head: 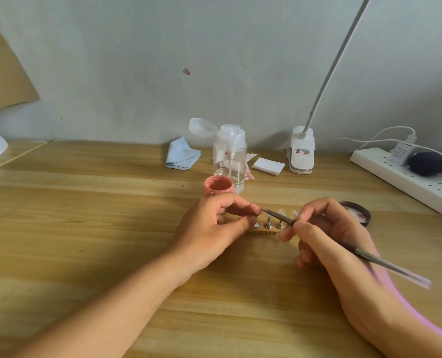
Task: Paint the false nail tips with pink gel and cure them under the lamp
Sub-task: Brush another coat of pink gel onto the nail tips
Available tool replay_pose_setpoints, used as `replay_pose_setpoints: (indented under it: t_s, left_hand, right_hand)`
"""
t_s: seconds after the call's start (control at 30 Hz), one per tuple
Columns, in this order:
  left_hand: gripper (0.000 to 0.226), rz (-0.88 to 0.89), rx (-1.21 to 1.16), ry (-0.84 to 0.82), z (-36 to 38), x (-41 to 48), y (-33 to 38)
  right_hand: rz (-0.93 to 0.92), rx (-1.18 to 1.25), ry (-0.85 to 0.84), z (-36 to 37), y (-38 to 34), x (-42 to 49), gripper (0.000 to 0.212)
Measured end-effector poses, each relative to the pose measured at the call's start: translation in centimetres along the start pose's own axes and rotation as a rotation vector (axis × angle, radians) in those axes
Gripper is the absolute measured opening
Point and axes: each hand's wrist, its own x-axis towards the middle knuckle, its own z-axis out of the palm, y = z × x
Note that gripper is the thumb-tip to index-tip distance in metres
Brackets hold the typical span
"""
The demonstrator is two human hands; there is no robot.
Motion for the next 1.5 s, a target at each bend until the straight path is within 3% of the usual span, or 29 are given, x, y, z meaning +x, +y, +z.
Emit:
replay_pose_setpoints:
  t_s: [0.3, 0.9, 1.5]
  left_hand:
    - [0.017, 0.001, -0.007, -0.016, -0.06, 0.0, 0.08]
    - [0.018, 0.005, -0.018, -0.012, -0.07, 0.03, -0.07]
    - [0.015, -0.006, -0.043, -0.01, 0.03, -0.02, 0.09]
  right_hand:
    - [-0.002, -0.015, -0.045, 0.02, -0.02, -0.07, 0.025]
    - [-0.023, -0.042, -0.093, -0.05, -0.02, -0.03, 0.015]
    - [-0.008, -0.037, -0.017, 0.02, -0.23, -0.27, 0.02]
